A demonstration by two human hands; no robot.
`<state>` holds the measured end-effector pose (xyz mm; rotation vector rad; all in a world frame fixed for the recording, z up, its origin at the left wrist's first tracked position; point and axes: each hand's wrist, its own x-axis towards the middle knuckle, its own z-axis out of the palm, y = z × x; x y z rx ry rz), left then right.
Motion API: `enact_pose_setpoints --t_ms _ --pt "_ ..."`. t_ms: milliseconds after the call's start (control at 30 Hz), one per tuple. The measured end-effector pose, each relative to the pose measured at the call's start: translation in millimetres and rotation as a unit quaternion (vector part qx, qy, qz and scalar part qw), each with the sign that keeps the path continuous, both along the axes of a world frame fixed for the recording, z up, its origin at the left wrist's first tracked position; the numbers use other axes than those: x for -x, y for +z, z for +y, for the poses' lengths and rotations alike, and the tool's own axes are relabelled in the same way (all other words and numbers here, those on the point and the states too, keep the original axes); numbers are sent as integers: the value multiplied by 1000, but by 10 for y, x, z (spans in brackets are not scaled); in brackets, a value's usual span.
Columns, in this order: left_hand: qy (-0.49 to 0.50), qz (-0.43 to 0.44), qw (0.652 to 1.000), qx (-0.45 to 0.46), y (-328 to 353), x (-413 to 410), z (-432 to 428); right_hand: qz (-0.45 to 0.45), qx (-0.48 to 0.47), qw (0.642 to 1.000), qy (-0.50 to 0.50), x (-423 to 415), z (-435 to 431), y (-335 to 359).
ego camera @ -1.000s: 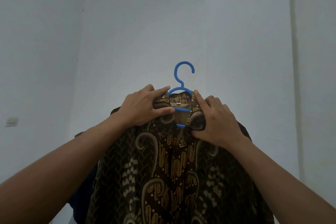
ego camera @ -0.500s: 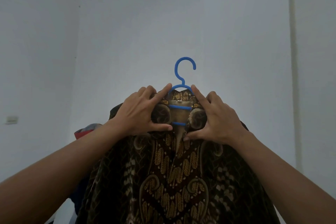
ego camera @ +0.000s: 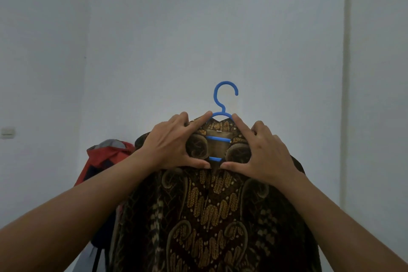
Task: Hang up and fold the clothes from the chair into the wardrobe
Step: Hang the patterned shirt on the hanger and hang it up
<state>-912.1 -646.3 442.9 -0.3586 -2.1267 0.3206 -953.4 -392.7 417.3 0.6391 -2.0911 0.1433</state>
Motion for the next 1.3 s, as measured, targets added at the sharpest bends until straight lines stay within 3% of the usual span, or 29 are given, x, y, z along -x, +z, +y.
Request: enact_pose_setpoints --t_ms 700,1100,1300 --pt "-218 10 975 -34 79 -2507 160 1 -3 979 -204 -3626 69 170" --pt "-371 44 927 -37 553 -4237 1329 76 -4 933 -352 -6024 941 518" --pt "-448 42 892 -25 521 -5269 2348 54 10 899 -434 -7406 1676 458"
